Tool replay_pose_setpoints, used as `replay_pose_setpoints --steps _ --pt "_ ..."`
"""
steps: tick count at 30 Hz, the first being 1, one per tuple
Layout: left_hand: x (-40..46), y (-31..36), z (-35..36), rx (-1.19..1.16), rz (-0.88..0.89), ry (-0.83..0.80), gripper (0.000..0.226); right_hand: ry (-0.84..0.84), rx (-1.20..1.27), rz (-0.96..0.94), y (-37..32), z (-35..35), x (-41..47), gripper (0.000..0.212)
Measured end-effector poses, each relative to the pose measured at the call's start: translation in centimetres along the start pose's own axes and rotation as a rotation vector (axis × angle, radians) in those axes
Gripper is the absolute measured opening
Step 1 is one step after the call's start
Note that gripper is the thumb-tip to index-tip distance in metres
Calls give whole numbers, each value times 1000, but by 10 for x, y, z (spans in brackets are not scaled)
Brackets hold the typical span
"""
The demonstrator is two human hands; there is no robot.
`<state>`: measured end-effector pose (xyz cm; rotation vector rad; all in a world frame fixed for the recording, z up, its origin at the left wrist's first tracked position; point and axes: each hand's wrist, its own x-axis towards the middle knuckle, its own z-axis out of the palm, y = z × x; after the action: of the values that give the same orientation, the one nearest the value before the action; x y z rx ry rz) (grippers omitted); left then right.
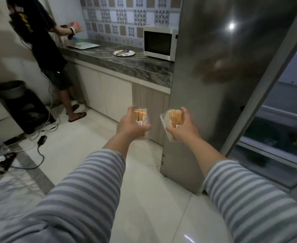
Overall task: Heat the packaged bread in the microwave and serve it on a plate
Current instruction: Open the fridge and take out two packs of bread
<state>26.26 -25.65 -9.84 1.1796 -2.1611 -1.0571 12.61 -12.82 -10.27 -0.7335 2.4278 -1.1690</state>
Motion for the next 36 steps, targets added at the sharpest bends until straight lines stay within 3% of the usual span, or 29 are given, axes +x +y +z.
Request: replay_pose_setpoints --steps 20,29,36 --pt "328 -19 -54 -66 12 167 83 -9 -31 -199 -158 103 305 91" --pt "521 -32 -77 -67 72 147 83 92 3 -196 -221 168 462 94" --pt "682 -13 -88 -35 124 31 90 212 76 -108 -276 190 581 91"
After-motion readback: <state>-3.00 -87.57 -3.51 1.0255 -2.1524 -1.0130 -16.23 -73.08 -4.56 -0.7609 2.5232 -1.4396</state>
